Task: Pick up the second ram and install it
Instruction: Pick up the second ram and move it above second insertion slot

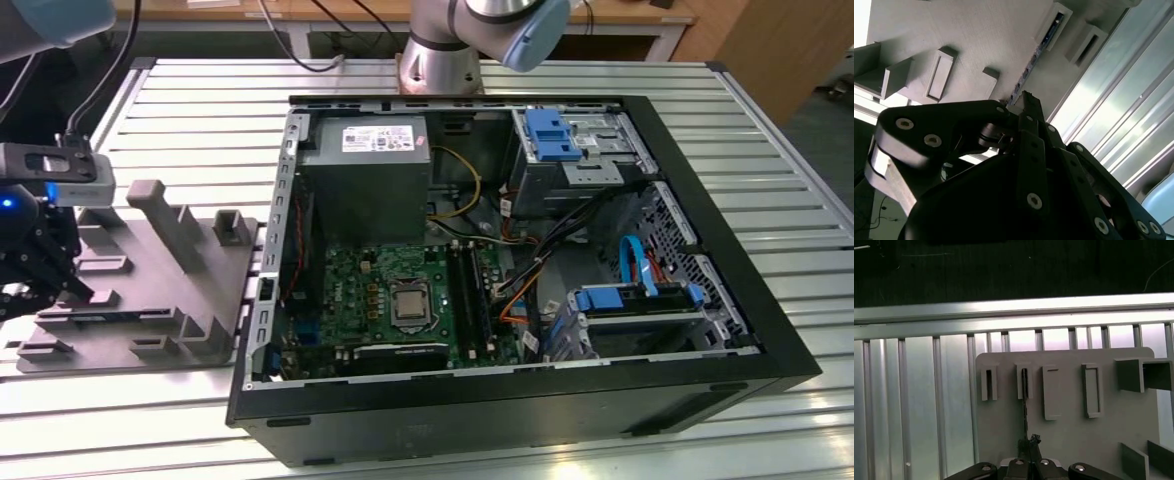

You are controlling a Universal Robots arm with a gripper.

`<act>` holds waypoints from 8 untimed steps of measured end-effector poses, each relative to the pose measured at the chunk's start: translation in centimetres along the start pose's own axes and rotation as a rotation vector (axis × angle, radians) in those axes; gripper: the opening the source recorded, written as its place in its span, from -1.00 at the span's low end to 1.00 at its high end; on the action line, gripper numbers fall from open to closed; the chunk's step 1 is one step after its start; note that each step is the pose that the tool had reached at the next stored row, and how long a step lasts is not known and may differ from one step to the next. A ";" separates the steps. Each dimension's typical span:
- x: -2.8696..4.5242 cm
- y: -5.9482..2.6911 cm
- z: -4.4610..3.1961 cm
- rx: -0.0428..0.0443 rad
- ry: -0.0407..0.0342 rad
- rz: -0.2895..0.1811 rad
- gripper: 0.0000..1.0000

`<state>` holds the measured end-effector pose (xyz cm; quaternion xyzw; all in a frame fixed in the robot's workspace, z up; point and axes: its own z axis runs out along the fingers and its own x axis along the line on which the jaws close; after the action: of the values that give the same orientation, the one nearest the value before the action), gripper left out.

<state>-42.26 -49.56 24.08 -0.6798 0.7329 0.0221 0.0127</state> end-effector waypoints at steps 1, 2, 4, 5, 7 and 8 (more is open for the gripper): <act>0.01 0.02 0.14 -0.0002 0.0001 -0.004 -0.80; 0.02 0.04 0.27 -0.0004 0.0001 -0.008 -0.80; 0.04 0.05 0.50 -0.0010 0.0003 -0.021 -0.80; 0.05 0.06 0.61 -0.0014 0.0005 -0.028 -0.80; 0.08 0.08 0.81 -0.0020 0.0007 -0.040 -0.80; 0.10 0.09 0.89 -0.0023 0.0009 -0.044 -0.80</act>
<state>-42.37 -49.61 23.18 -0.6959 0.7177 0.0224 0.0121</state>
